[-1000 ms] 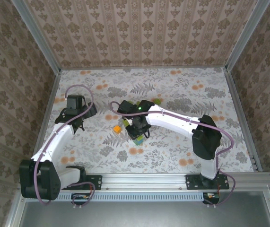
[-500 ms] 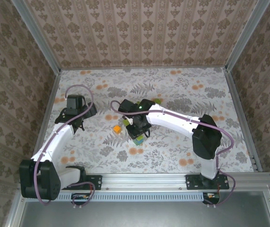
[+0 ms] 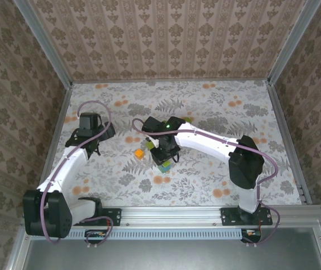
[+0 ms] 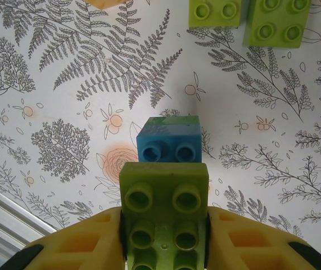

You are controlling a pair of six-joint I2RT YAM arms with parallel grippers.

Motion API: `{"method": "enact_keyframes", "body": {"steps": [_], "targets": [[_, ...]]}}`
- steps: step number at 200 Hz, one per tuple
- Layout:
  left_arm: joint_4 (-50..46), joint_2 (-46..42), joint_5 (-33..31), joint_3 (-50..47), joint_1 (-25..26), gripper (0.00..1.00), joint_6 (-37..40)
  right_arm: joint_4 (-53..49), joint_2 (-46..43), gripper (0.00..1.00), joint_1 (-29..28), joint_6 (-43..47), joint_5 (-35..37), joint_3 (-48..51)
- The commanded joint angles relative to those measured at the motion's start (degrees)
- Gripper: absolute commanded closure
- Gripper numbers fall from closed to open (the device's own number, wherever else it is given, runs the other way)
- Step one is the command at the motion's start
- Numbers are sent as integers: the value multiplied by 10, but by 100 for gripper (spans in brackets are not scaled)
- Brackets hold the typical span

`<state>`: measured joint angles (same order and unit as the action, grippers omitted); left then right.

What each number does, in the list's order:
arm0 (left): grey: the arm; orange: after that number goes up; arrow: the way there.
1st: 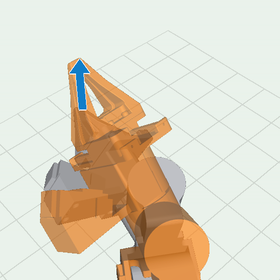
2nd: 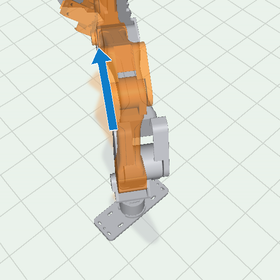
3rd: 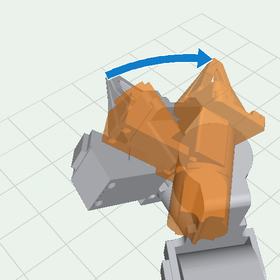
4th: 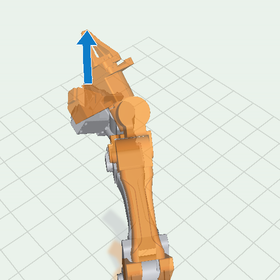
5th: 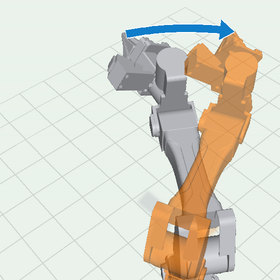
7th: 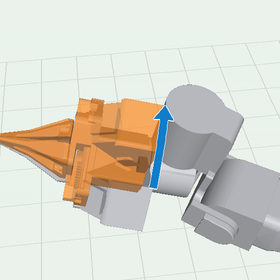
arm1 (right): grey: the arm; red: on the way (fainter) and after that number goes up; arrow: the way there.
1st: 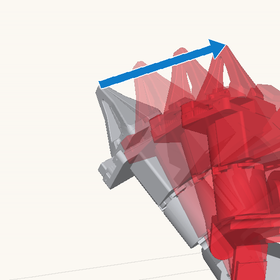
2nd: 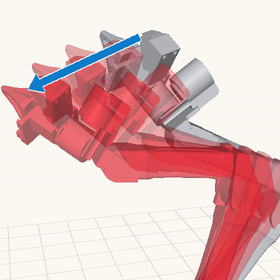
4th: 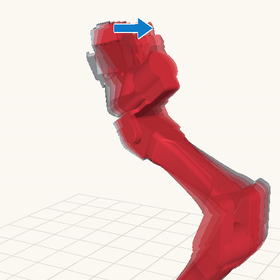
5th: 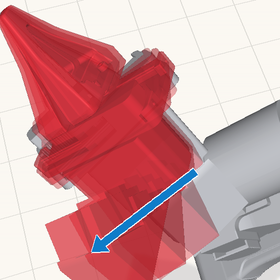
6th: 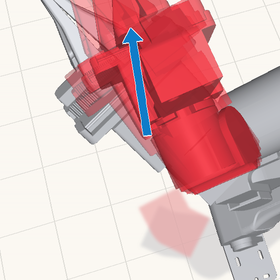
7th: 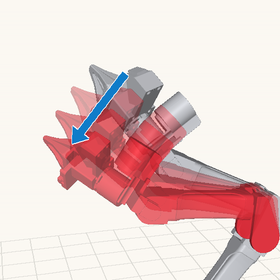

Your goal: Assemble a carrot with lego

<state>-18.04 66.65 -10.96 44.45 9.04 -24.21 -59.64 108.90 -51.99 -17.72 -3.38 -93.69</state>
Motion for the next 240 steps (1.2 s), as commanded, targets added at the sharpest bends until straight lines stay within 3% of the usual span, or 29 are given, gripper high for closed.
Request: {"method": "enact_keyframes", "body": {"steps": [1, 69, 160, 240], "targets": [[-19, -1, -11, 16, 3, 1, 10, -22, 16, 65, 3, 10, -17, -22], [-19, -3, -11, 16, 3, 1, 10, -34, 25, 63, 1, 9, -10, -28], [-18, -1, -10, 16, 2, 1, 11, -27, 28, 54, 1, 7, -3, -20], [-19, 0, -10, 18, 3, 1, 11, -18, 14, 39, 1, 12, -15, -30]]}}
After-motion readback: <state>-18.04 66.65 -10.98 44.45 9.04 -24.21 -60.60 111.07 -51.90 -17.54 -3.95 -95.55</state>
